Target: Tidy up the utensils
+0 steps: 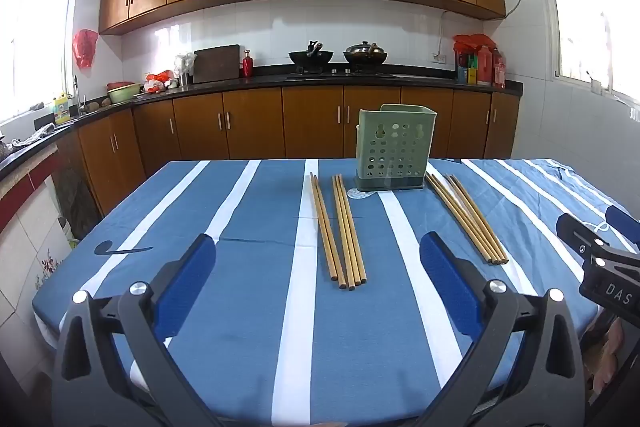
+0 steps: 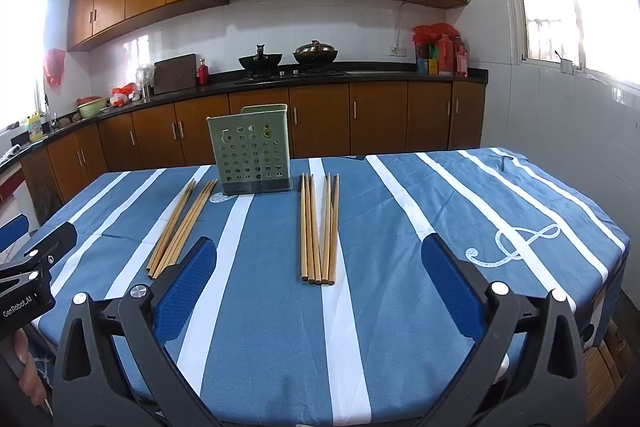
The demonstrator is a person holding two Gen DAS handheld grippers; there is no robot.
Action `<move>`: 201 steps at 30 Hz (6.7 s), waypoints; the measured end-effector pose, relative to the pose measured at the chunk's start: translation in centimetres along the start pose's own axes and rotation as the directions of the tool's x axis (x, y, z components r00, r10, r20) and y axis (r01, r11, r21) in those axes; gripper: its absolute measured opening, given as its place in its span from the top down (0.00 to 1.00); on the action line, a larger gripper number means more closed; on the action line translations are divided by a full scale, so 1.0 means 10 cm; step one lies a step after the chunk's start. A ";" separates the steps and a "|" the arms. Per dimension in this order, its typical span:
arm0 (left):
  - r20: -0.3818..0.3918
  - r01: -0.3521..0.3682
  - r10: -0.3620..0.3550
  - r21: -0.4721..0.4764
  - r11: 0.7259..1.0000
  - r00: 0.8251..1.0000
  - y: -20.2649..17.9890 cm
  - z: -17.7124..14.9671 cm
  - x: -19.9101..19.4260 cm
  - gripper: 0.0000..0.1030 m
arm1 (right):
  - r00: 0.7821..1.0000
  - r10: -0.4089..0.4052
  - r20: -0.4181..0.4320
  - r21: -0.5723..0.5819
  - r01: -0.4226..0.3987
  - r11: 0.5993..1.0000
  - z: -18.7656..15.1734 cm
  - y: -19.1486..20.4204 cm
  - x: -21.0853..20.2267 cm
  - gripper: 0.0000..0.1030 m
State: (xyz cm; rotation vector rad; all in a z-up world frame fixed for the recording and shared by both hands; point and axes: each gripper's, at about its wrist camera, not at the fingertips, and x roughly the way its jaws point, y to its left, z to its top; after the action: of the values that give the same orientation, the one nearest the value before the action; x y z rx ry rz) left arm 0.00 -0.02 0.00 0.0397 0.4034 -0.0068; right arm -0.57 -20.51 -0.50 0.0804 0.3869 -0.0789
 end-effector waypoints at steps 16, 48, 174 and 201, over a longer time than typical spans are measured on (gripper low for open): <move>-0.002 0.004 -0.004 -0.004 1.000 1.000 0.00 0.00 0.00 0.04 | 1.000 -0.001 -0.003 -0.001 0.001 1.000 0.00 0.00 0.00 0.02; -0.005 0.004 -0.004 -0.006 1.000 1.000 0.00 0.00 0.00 0.04 | 1.000 0.000 -0.006 0.001 0.000 1.000 0.00 0.01 0.01 0.02; -0.531 0.111 -0.131 -0.070 0.991 0.837 0.21 0.15 2.21 0.88 | 0.887 0.016 -0.462 0.000 -0.019 1.000 0.10 -0.27 2.09 0.92; -0.466 0.067 -0.118 -0.125 0.990 0.877 0.77 0.15 2.31 0.91 | 0.889 -0.009 -0.458 0.002 0.012 1.000 0.10 -0.52 2.11 0.85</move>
State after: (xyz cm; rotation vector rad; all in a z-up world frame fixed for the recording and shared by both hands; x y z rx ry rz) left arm 21.93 7.66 -7.38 -0.0853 0.8965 -0.0715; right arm 18.76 -27.07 -7.91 0.1020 0.8624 -0.0712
